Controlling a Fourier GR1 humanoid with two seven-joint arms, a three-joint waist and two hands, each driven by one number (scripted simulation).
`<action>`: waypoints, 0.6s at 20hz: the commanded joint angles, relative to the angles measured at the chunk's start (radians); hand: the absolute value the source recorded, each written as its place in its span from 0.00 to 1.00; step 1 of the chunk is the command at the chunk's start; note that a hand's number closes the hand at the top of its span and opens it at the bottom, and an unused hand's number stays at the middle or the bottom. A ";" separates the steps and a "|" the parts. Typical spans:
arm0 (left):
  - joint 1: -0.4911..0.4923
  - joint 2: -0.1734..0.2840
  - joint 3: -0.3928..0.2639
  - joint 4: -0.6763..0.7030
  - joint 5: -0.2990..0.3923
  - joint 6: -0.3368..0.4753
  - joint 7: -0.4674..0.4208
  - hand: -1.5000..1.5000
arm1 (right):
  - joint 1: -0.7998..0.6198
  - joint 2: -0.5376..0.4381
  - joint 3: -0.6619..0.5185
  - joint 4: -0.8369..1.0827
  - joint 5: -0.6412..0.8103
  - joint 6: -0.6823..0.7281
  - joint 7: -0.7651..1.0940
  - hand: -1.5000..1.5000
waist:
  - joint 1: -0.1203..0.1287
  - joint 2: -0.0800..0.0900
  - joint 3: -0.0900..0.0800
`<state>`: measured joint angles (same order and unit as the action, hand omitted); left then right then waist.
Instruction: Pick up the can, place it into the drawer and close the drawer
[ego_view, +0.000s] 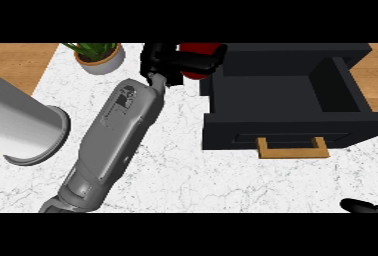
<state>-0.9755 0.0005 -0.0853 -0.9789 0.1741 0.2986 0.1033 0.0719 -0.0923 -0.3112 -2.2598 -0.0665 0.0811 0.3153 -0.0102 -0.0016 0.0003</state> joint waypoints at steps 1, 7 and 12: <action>-0.139 0.000 -0.011 0.060 0.000 0.047 0.060 1.00 | 0.026 0.013 0.008 -0.061 -0.011 -0.006 0.046 0.00 | -0.011 0.002 0.000; -0.336 0.000 -0.018 0.190 0.047 0.099 0.143 1.00 | -0.035 0.006 0.019 0.004 0.022 -0.021 0.016 0.00 | -0.017 0.006 0.000; -0.431 0.000 -0.022 0.365 0.080 0.104 0.062 1.00 | -0.027 -0.019 -0.019 0.040 -0.026 0.015 -0.017 0.00 | -0.035 0.012 0.001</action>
<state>-1.3326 0.0001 -0.1007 -0.7331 0.2300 0.3920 0.2042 0.0462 -0.1010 -0.3098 -2.2579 -0.0675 0.0769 0.3321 -0.0325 0.0059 0.0008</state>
